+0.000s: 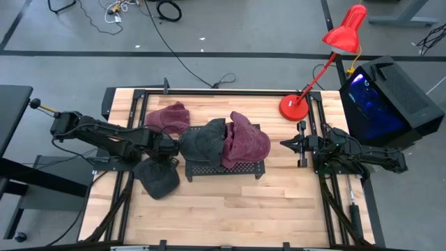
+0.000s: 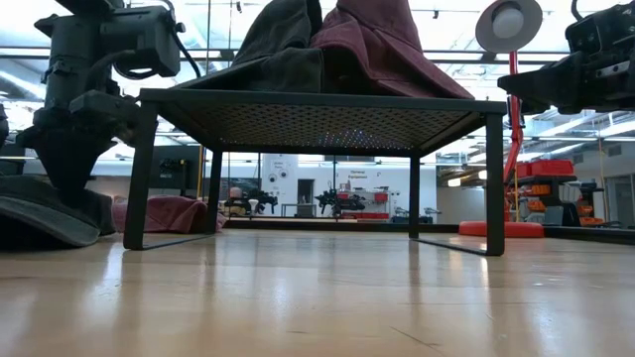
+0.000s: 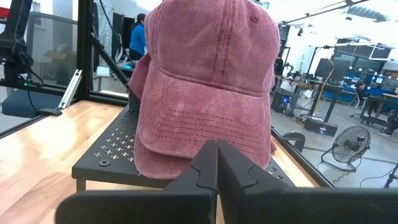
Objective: Pick & Place hat
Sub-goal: Stack the black cap on top of the black cap on the shelf
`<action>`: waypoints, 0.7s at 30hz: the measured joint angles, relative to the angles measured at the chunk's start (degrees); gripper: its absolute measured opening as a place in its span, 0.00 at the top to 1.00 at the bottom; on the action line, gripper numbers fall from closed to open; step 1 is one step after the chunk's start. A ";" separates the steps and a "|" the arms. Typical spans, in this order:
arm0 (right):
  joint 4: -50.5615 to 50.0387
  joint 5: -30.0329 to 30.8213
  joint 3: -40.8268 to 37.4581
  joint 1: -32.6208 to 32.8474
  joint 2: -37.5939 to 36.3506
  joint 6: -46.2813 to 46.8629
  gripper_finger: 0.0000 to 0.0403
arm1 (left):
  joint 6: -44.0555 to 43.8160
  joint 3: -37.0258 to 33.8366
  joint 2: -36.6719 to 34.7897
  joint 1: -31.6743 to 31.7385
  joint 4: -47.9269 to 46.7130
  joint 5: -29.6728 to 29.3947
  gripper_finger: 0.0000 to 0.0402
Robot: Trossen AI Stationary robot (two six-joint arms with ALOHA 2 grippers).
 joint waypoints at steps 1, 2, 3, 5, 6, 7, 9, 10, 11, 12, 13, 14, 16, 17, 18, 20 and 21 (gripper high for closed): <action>0.00 0.00 0.01 0.00 -0.02 -0.02 0.99 | 0.01 0.39 0.02 0.00 -0.23 0.00 0.97; 0.00 0.01 0.01 0.00 -0.01 0.00 0.99 | 0.03 0.91 0.02 0.00 -0.35 0.00 0.97; 0.00 0.01 0.01 0.00 0.00 -0.01 0.99 | 0.13 1.57 -0.08 0.00 -0.60 -0.06 0.98; 0.00 0.00 0.01 0.02 0.00 0.00 0.99 | 0.17 3.03 -0.76 0.00 -1.90 -0.50 0.98; 0.00 0.02 0.01 0.00 0.00 -0.02 0.99 | 0.14 3.81 -1.17 0.00 -2.67 -0.84 0.98; 0.00 0.00 0.01 0.00 0.00 0.00 0.99 | 0.12 4.63 -1.49 0.00 -3.82 -1.39 0.98; 0.00 0.00 0.01 0.00 0.00 0.00 0.99 | -0.15 6.16 -2.38 0.00 -6.87 -2.19 0.98; 0.02 0.00 0.01 0.00 0.00 0.00 0.99 | -0.22 6.82 -2.92 0.00 -8.40 -2.45 0.99; 0.00 0.00 0.01 0.00 0.00 -0.01 0.99 | -0.25 7.45 -3.42 0.00 -9.89 -2.71 0.99; -0.01 0.00 0.01 0.02 0.00 0.00 0.99 | -0.33 7.98 -3.88 0.00 -11.32 -2.91 0.99; 0.02 0.01 0.01 0.00 0.00 0.00 0.99 | -0.75 8.45 -4.31 0.00 -12.56 -2.91 0.99; 0.00 0.00 0.01 0.00 0.00 -0.02 0.99 | -1.35 8.86 -4.68 -0.05 -13.67 -2.89 0.99; 0.00 0.00 0.01 0.00 0.00 -0.02 0.99 | -1.67 10.04 -5.35 -0.27 -15.31 -2.93 0.99; 0.00 0.00 0.01 0.00 0.00 -0.02 0.99 | -1.79 10.83 -5.45 -0.48 -15.97 -3.15 0.99; 0.00 0.00 0.01 0.00 0.00 -0.01 0.99 | -1.92 11.66 -5.51 -0.66 -16.56 -3.47 0.99; 0.00 0.00 0.01 0.02 0.00 -0.01 0.99 | -2.77 13.31 -5.75 -1.01 -17.87 -4.52 0.99; 0.00 0.01 0.01 0.00 0.00 -0.01 0.99 | -2.90 14.14 -5.76 -1.12 -18.32 -4.92 0.99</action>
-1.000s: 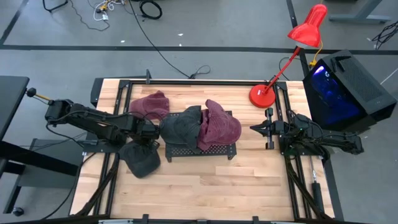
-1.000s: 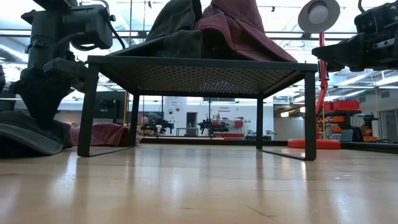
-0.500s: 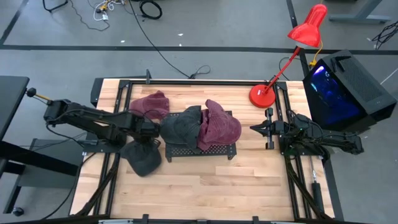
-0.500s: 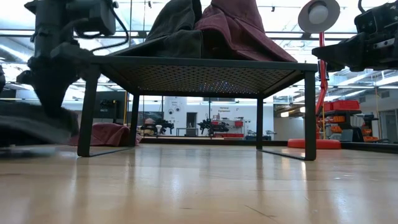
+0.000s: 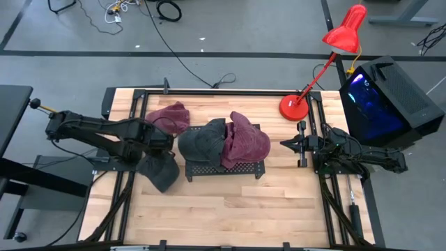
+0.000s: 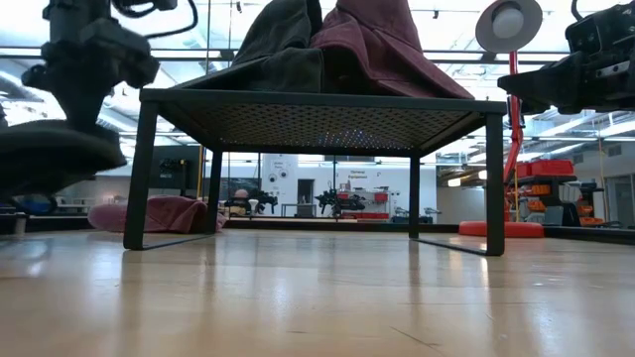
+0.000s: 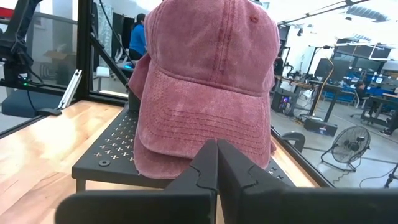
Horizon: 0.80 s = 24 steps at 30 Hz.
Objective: Pick & Place hat
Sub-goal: Stack the black cap on top of the black cap on the shelf
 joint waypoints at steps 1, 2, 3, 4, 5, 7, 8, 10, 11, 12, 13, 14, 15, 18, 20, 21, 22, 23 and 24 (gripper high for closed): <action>0.01 0.00 0.00 0.00 0.00 0.00 0.99 | 0.00 0.88 0.04 -0.05 -0.62 -0.33 0.99; -0.02 -0.01 0.00 0.00 0.00 0.01 0.99 | -0.06 1.72 0.03 -0.15 -1.59 -0.62 0.99; -0.01 0.01 0.00 0.01 0.00 -0.01 0.99 | -0.09 2.42 0.02 -0.26 -2.52 -0.82 0.99; 0.02 -0.01 0.00 -0.01 0.00 0.01 0.99 | -0.13 3.08 0.02 -0.26 -3.28 -0.95 0.99; 0.02 -0.01 0.00 0.00 0.00 0.01 0.99 | -0.25 3.74 0.03 -0.27 -4.07 -1.10 0.99; 0.00 0.01 0.00 -0.01 0.00 0.02 0.99 | -0.46 5.29 0.04 -0.27 -6.40 -1.76 0.99; 0.02 0.01 0.00 -0.01 0.00 0.02 0.99 | -0.74 6.11 0.04 -0.28 -7.43 -2.20 0.99; -0.01 0.00 0.00 0.00 0.00 0.02 0.99 | -1.01 7.77 0.04 -0.28 -9.16 -3.05 0.99; 0.02 0.00 0.00 -0.01 0.00 0.02 0.99 | -1.01 8.60 0.04 -0.28 -9.98 -3.42 0.99; 0.00 -0.01 0.00 0.01 0.00 -0.01 0.99 | -1.03 9.44 0.03 -0.28 -10.65 -3.83 0.99; 0.00 -0.01 0.00 -0.01 0.00 0.02 0.99 | -1.03 10.27 0.04 -0.28 -11.17 -4.24 0.99; 0.00 -0.01 0.00 0.02 0.00 0.00 0.99 | -1.03 10.95 0.04 -0.28 -11.76 -4.60 0.99; 0.00 0.00 0.00 -0.01 0.00 0.00 0.99 | -1.03 11.64 0.04 -0.28 -12.32 -4.90 0.99; 0.00 0.00 0.00 -0.01 0.00 0.00 0.99 | -1.02 13.76 0.04 -0.28 -13.69 -6.46 0.99; 0.00 0.00 0.00 0.01 0.00 0.01 0.99 | -1.01 15.18 0.04 -0.28 -14.76 -7.89 0.99; 0.00 -0.01 0.00 0.00 0.00 0.00 0.99 | -1.01 15.82 0.04 -0.28 -15.36 -8.61 0.99; 0.00 -0.01 0.00 0.00 0.00 0.01 0.99 | -1.01 16.48 0.04 -0.28 -15.92 -8.99 0.99; 0.00 0.00 0.00 -0.01 0.00 0.01 0.99 | -1.01 17.13 0.04 -0.28 -16.56 -9.39 0.99; 0.00 0.00 0.00 0.00 0.00 0.01 0.99 | -1.01 17.83 0.04 -0.28 -17.31 -9.90 0.99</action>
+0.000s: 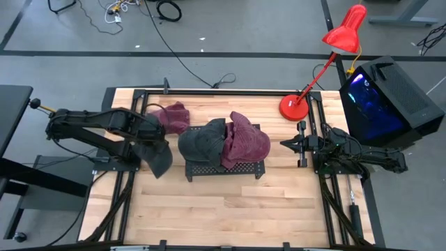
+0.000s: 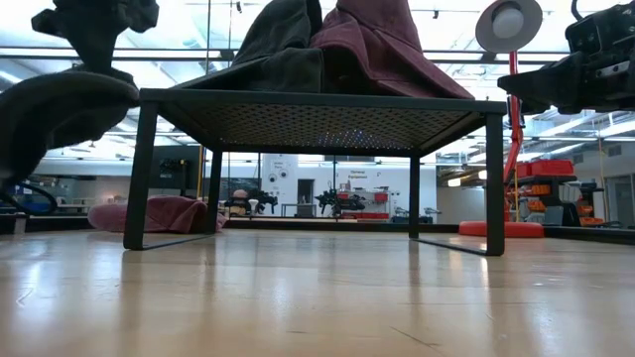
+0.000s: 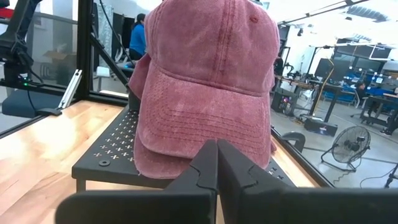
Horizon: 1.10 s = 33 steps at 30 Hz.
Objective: Pick & Place hat
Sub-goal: Stack the black cap on top of the black cap on the shelf
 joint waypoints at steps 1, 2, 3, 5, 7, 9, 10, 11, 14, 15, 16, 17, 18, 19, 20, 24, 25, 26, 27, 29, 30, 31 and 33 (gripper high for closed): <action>0.00 0.00 0.00 -0.01 0.00 -0.01 0.99 | 0.00 0.71 0.00 0.00 -0.82 -0.50 0.99; 0.00 -0.02 0.00 -0.01 0.00 0.01 0.99 | 0.01 1.39 0.00 0.00 -1.40 -0.88 0.99; 0.00 -0.01 0.00 0.00 0.00 0.01 0.99 | 0.02 2.01 0.00 0.00 -1.92 -1.33 0.99; 0.00 -0.02 0.00 0.01 0.00 -0.01 0.99 | 0.06 3.21 0.00 0.00 -2.58 -2.27 0.99; 0.00 -0.01 0.00 0.01 0.00 0.01 0.99 | 0.89 4.57 0.11 0.00 -2.81 -3.16 0.99; 0.00 -0.02 0.00 0.00 0.00 0.01 0.99 | 1.52 5.94 0.15 0.00 -2.77 -3.81 0.99; 0.00 -0.02 0.00 0.01 0.00 -0.01 0.99 | 1.57 6.67 0.15 0.01 -2.79 -4.31 0.99; 0.00 -0.02 0.00 -0.01 0.00 -0.01 0.99 | 1.72 7.36 0.15 0.01 -2.79 -4.92 0.99; 0.00 0.00 0.00 0.01 0.00 -0.01 0.99 | 3.56 9.42 0.17 0.02 -2.76 -6.59 0.99; 0.00 -0.01 0.00 -0.01 0.00 0.01 0.99 | 4.08 10.06 0.18 0.02 -2.68 -7.15 0.99; 0.00 0.00 0.00 0.00 -0.01 0.01 0.99 | 4.87 10.74 0.46 0.02 -2.75 -7.61 0.99; 0.00 0.00 0.00 0.00 0.00 0.00 0.99 | 5.73 11.47 0.81 0.02 -2.75 -8.04 0.99; 0.00 0.00 0.00 0.00 0.00 0.01 0.99 | 6.96 12.16 1.06 0.02 -2.71 -8.42 0.99; 0.00 -0.02 0.00 0.01 0.00 0.00 0.99 | 7.97 12.87 1.20 0.02 -2.66 -8.76 0.99; 0.01 0.00 0.00 0.01 0.00 -0.01 0.99 | 9.02 13.85 1.67 0.02 -2.65 -9.02 0.99; -0.09 0.00 0.00 0.01 0.00 -0.01 0.99 | 14.19 17.68 3.75 0.04 -2.73 -9.85 0.99; -0.11 0.00 0.00 -0.01 0.00 -0.01 0.99 | 15.40 18.92 4.46 0.03 -2.71 -10.29 0.99; -0.07 -0.02 0.00 -0.01 0.00 -0.01 0.99 | 16.69 19.93 5.00 0.02 -2.85 -10.74 0.99; -0.02 -0.02 0.00 0.01 0.00 0.00 0.99 | 18.33 20.96 5.46 0.02 -3.21 -10.98 0.99; -0.02 -0.02 -0.01 -0.01 0.00 0.01 0.99 | 21.49 23.24 6.78 0.04 -3.26 -11.36 0.99; -0.01 -0.02 0.00 -0.01 0.00 -0.01 0.99 | 23.12 24.23 7.38 0.04 -3.28 -11.64 0.99; -0.03 0.00 0.00 -0.01 0.00 -0.01 0.99 | 24.78 25.21 8.04 0.04 -3.37 -11.83 0.99; 0.00 0.00 0.00 -0.01 0.00 -0.01 0.99 | 28.25 27.56 9.60 0.04 -3.25 -12.29 0.99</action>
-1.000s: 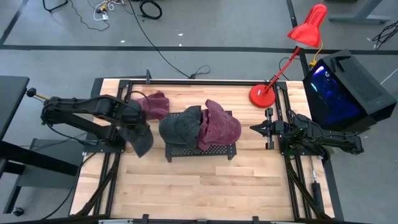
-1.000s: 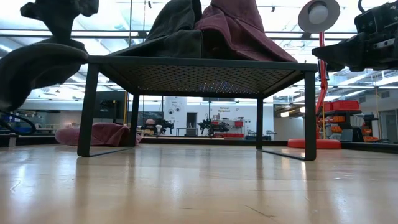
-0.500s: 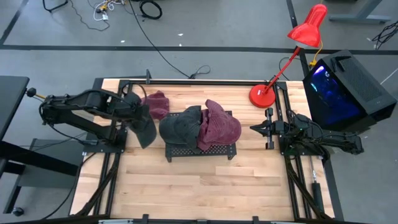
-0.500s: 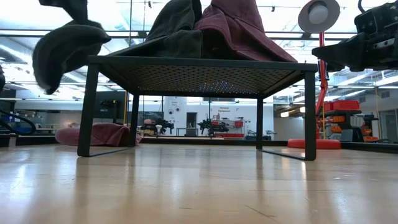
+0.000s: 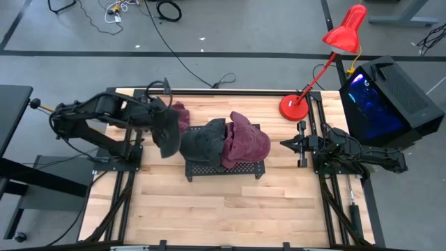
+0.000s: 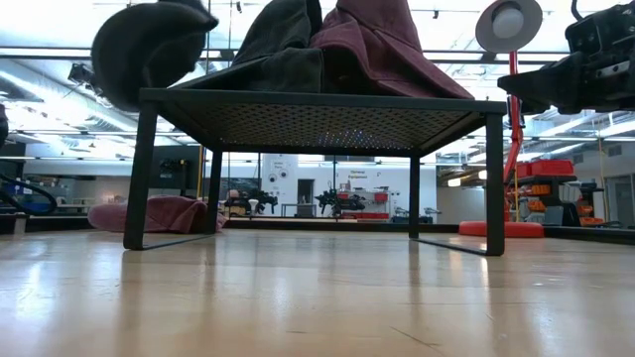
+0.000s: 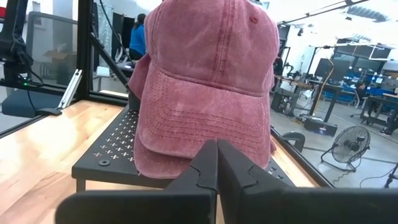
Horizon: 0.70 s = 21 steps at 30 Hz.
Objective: Pick & Place hat
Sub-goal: Stack the black cap on top of the black cap on the shelf
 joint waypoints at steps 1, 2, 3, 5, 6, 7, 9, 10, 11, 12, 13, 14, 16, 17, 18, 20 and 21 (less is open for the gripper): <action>-0.02 -0.02 0.00 0.00 0.00 0.02 0.99 | 1.73 1.12 0.68 -0.02 -0.07 -0.13 0.99; -0.02 -0.02 0.00 0.02 0.00 0.01 0.99 | 3.44 2.27 1.34 -0.01 -0.09 -0.37 0.99; -0.02 -0.02 0.00 0.02 0.00 0.02 0.99 | 5.33 3.42 2.03 0.00 -0.01 -0.55 0.99; -0.02 -0.02 0.00 0.00 0.00 0.00 0.99 | 8.98 5.52 3.48 0.00 -0.05 -1.04 0.99; -0.02 0.00 0.00 0.00 0.00 0.00 0.99 | 10.79 6.43 4.17 -0.02 -0.04 -1.31 0.99; -0.01 -0.01 0.00 0.00 0.00 0.01 0.99 | 12.75 7.27 4.84 -0.02 0.03 -1.42 0.99; 0.00 -0.02 0.00 0.00 0.00 0.00 0.99 | 16.14 8.94 5.99 -0.02 0.06 -1.52 0.99; -0.01 -0.02 0.00 0.01 0.00 0.00 0.99 | 17.52 9.55 6.39 -0.02 0.03 -1.68 0.99; 0.00 -0.02 -0.01 0.01 0.00 0.01 0.99 | 18.97 10.10 6.77 -0.02 0.04 -1.81 0.99; -0.02 -0.02 0.00 0.00 0.00 0.02 0.99 | 20.62 10.66 7.20 -0.02 0.05 -1.87 0.99; 0.00 0.00 0.00 0.00 0.00 0.02 0.99 | 22.00 11.10 7.60 -0.02 0.11 -1.92 0.99; -0.01 -0.01 0.00 0.01 0.00 0.01 0.99 | 23.40 11.54 7.98 -0.02 0.13 -1.90 0.99; 0.00 0.00 0.00 0.00 0.00 0.01 0.99 | 25.79 12.14 8.44 -0.13 0.29 -1.87 0.99; -0.01 -0.01 0.00 0.01 0.00 0.01 0.99 | 26.93 12.36 8.64 -0.37 0.42 -1.90 0.99; 0.00 -0.02 0.00 0.02 0.00 0.01 0.99 | 27.97 12.47 8.76 -0.44 0.73 -1.92 0.99; -0.02 0.00 0.00 0.02 0.00 0.00 0.99 | 30.00 12.52 8.94 -0.82 1.49 -1.79 0.99; -0.02 0.00 0.00 0.02 0.00 0.02 0.99 | 30.77 12.52 9.06 -1.13 1.79 -1.76 0.99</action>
